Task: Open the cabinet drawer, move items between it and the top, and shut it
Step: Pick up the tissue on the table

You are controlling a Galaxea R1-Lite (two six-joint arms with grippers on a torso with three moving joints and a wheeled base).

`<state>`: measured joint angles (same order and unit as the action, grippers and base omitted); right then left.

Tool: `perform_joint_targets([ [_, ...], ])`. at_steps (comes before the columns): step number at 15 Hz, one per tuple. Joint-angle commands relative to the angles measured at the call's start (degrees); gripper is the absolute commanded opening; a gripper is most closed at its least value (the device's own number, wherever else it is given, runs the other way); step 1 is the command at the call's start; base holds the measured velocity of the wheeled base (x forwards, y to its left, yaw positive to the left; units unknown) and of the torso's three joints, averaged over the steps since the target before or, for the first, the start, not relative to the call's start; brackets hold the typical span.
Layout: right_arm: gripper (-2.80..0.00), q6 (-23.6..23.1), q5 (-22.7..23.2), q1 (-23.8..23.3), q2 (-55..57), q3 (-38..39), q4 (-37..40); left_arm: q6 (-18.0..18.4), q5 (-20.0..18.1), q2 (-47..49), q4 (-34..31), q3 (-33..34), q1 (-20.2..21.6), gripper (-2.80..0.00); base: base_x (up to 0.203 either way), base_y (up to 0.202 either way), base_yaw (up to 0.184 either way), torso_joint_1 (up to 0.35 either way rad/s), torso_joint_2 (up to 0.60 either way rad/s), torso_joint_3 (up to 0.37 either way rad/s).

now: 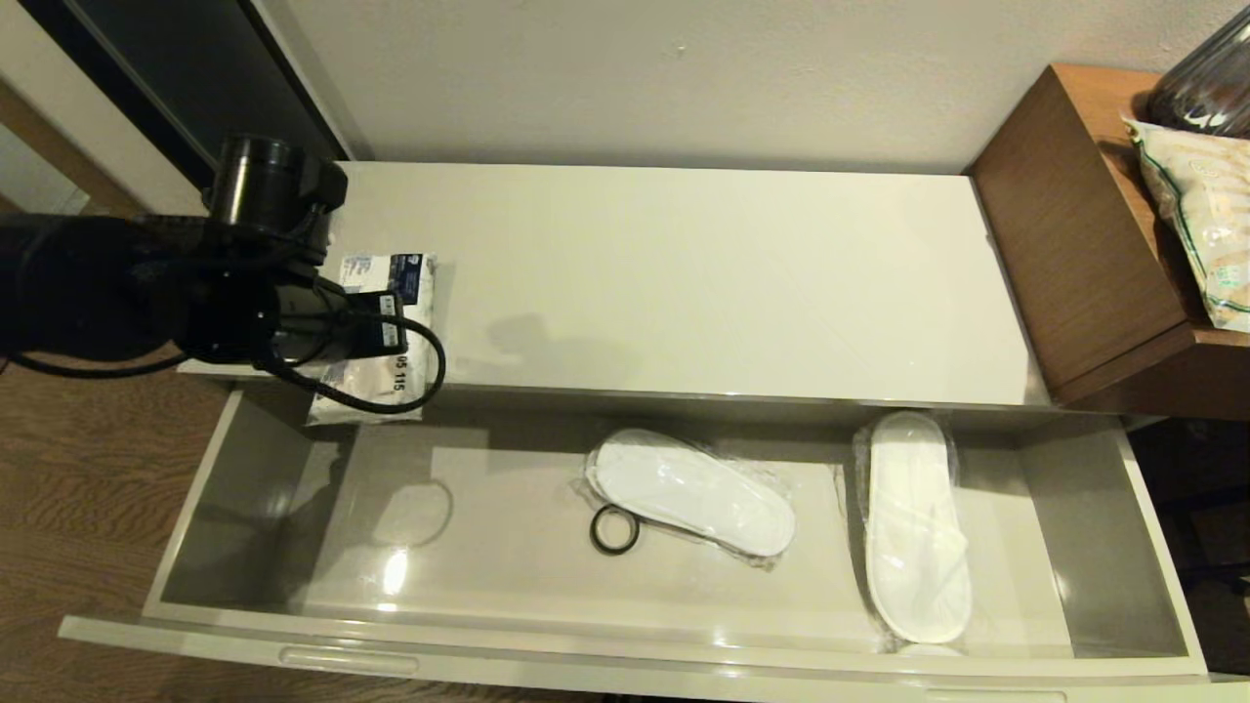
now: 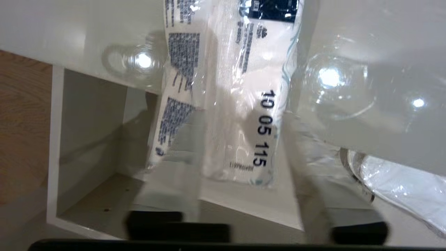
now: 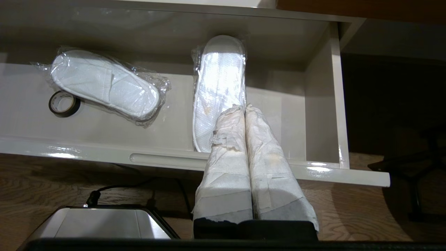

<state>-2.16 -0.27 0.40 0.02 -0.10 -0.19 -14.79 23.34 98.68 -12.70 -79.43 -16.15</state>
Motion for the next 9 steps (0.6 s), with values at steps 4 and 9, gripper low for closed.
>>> perform_joint_targets([
  [4, -2.8, -0.03, 0.0, 0.04, -0.11, 0.01, 0.01, 0.2, 0.21, 1.98, -0.07, -1.66, 1.57, 0.0, 0.0, 0.0, 0.0, 0.0, 0.0, 0.0],
  [9, -2.8, -0.03, 0.0, 0.04, -0.11, 0.01, -0.07, -0.16, -0.05, 4.33, -0.04, -1.43, 3.14, 0.0, 0.0, 0.0, 0.0, 0.0, 0.0, 0.0],
])
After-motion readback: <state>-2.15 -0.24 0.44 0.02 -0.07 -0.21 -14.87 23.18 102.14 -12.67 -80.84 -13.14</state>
